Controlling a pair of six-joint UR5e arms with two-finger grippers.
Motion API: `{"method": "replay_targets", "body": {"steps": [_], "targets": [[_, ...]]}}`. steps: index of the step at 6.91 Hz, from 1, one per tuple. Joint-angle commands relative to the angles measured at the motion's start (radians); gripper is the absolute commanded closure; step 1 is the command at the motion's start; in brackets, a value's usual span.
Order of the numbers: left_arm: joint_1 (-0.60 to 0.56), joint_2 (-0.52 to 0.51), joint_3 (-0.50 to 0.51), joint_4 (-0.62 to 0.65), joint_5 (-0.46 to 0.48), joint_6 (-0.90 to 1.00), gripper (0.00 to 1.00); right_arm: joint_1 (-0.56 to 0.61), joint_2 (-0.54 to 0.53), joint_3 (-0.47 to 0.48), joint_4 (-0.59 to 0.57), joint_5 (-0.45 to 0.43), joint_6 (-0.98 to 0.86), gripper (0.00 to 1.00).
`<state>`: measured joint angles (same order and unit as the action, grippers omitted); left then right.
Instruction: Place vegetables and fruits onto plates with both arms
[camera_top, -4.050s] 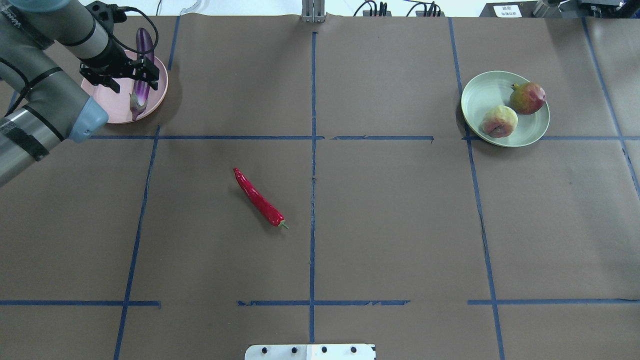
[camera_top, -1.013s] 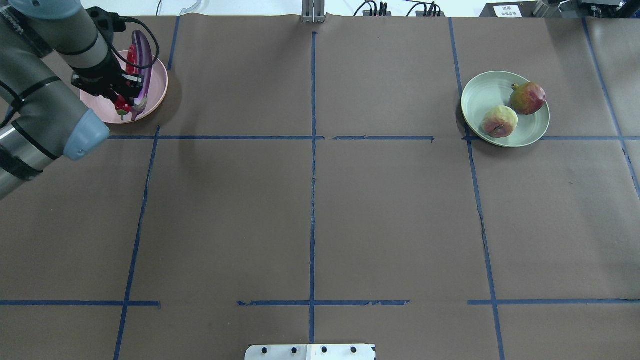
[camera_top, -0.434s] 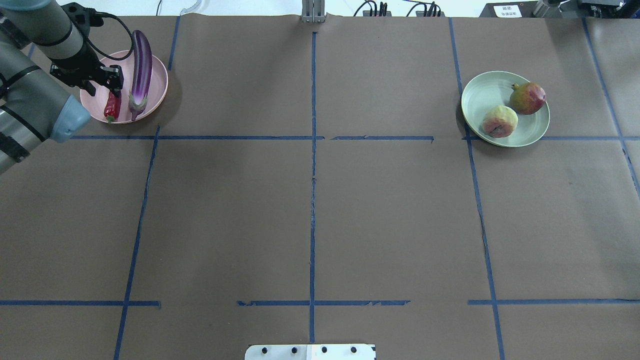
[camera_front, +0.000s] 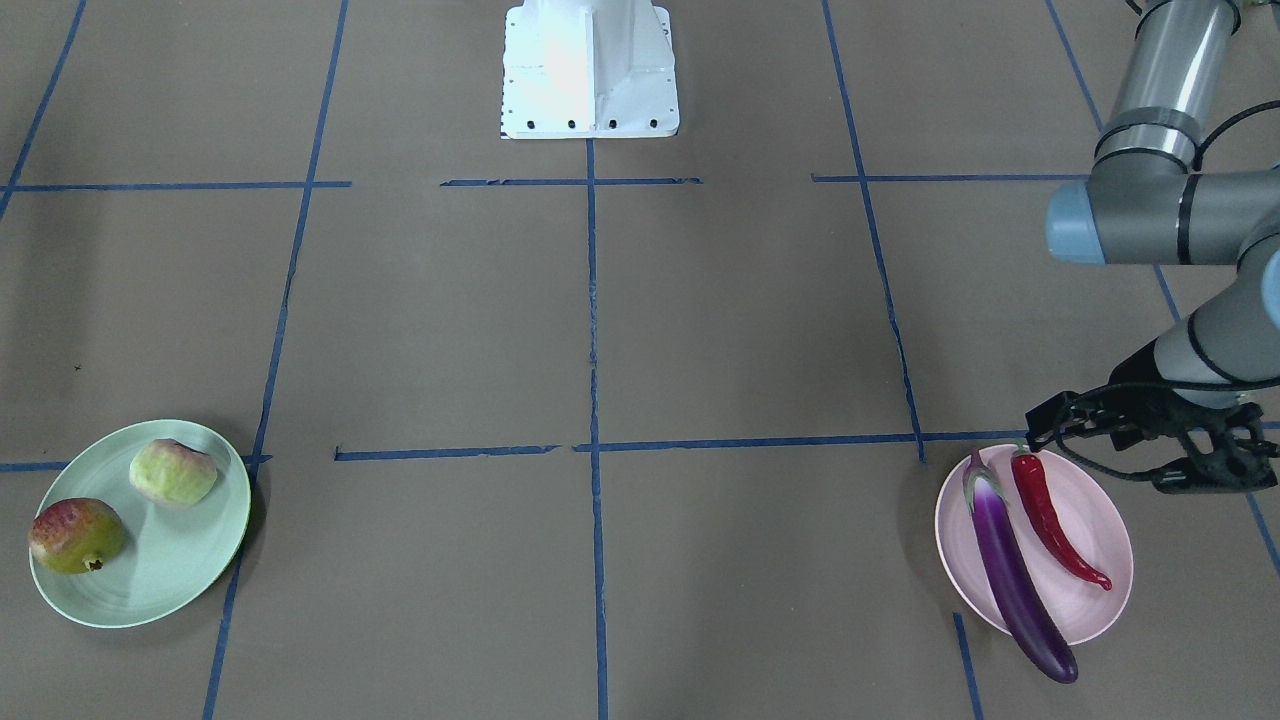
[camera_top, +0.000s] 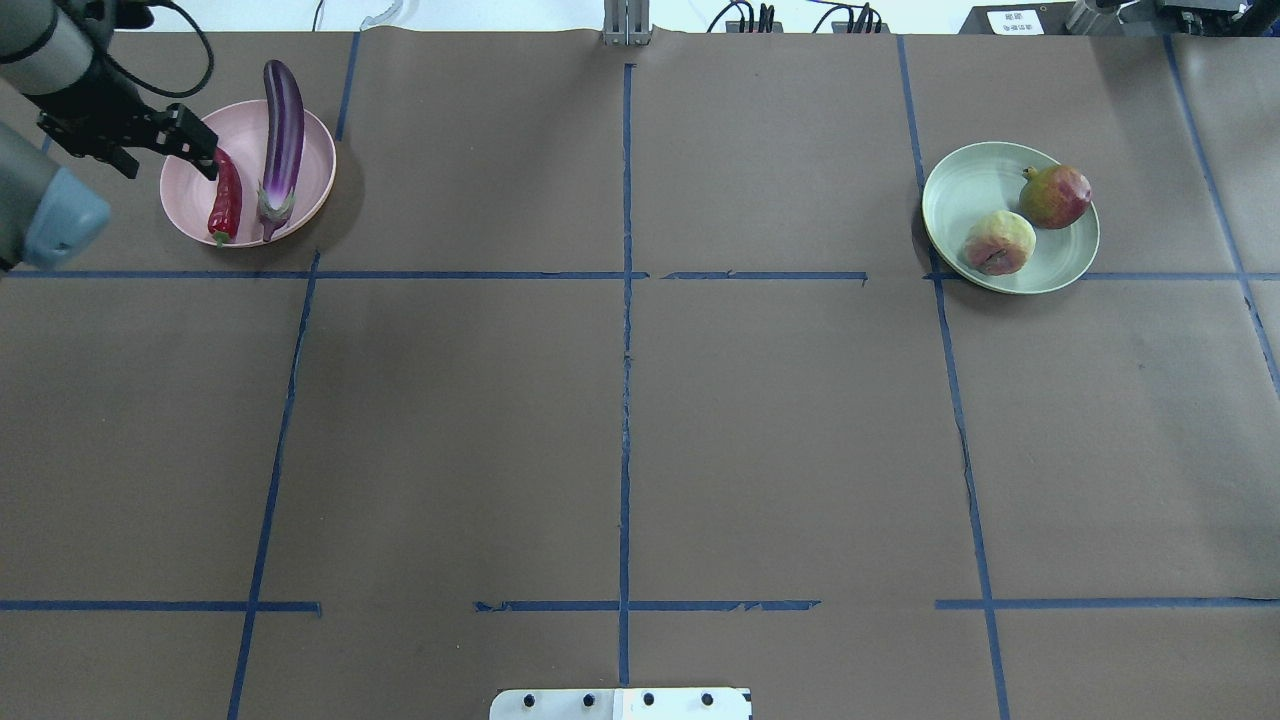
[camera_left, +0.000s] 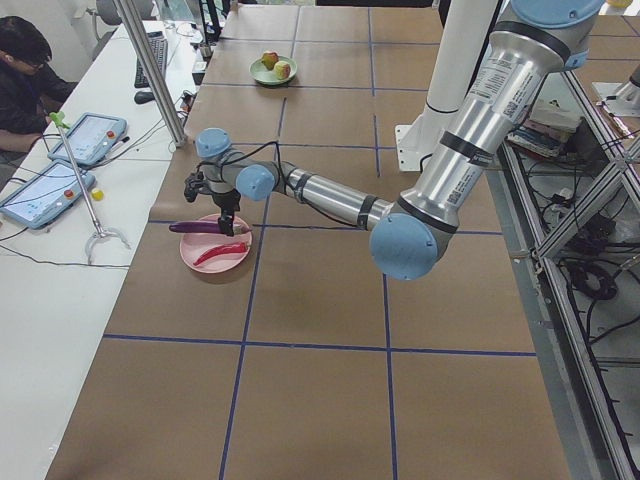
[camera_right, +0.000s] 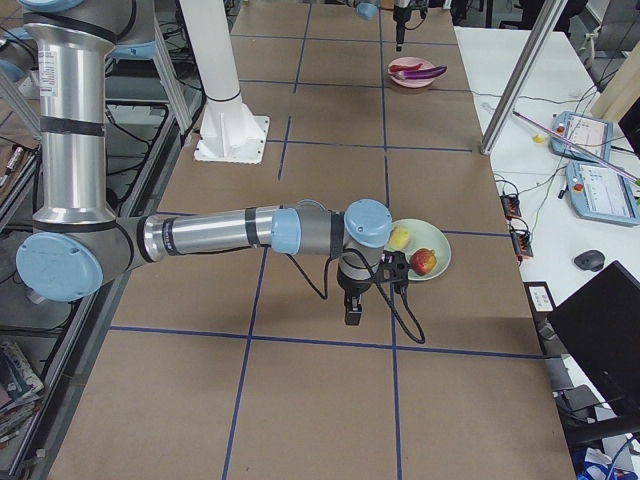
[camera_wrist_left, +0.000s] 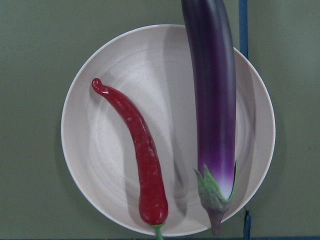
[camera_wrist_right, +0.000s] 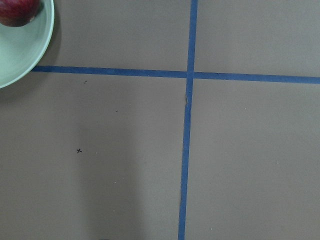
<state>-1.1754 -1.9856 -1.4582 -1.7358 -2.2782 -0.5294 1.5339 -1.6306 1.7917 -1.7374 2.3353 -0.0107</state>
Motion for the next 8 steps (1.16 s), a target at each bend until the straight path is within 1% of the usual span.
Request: {"method": "replay_targets", "body": {"steps": [1, 2, 3, 4, 5, 6, 8], "targets": [[-0.135, 0.156, -0.188, 0.164, -0.058, 0.324, 0.0, 0.002, 0.0, 0.001, 0.001, -0.001, -0.002, 0.0], [-0.2, 0.222, -0.256, 0.271, -0.058, 0.497, 0.0, 0.002, 0.0, 0.005, 0.001, -0.001, -0.006, 0.0], [-0.28, 0.317, -0.299, 0.294, -0.058, 0.637, 0.0, 0.002, -0.002, 0.008, 0.001, 0.001, -0.008, 0.0], [-0.355, 0.417, -0.344, 0.294, -0.06, 0.679, 0.0, 0.002, -0.002, 0.008, 0.001, -0.001, -0.006, 0.0], [-0.372, 0.509, -0.391, 0.277, -0.06, 0.68, 0.0, 0.002, -0.002, 0.008, 0.001, -0.001, -0.005, 0.0], [-0.389, 0.589, -0.41, 0.269, -0.06, 0.675, 0.0, 0.002, -0.002, 0.008, 0.001, -0.001, -0.003, 0.0], [-0.407, 0.605, -0.416, 0.269, -0.06, 0.68, 0.0, 0.002, -0.002, 0.008, 0.001, -0.001, 0.002, 0.0]]}}
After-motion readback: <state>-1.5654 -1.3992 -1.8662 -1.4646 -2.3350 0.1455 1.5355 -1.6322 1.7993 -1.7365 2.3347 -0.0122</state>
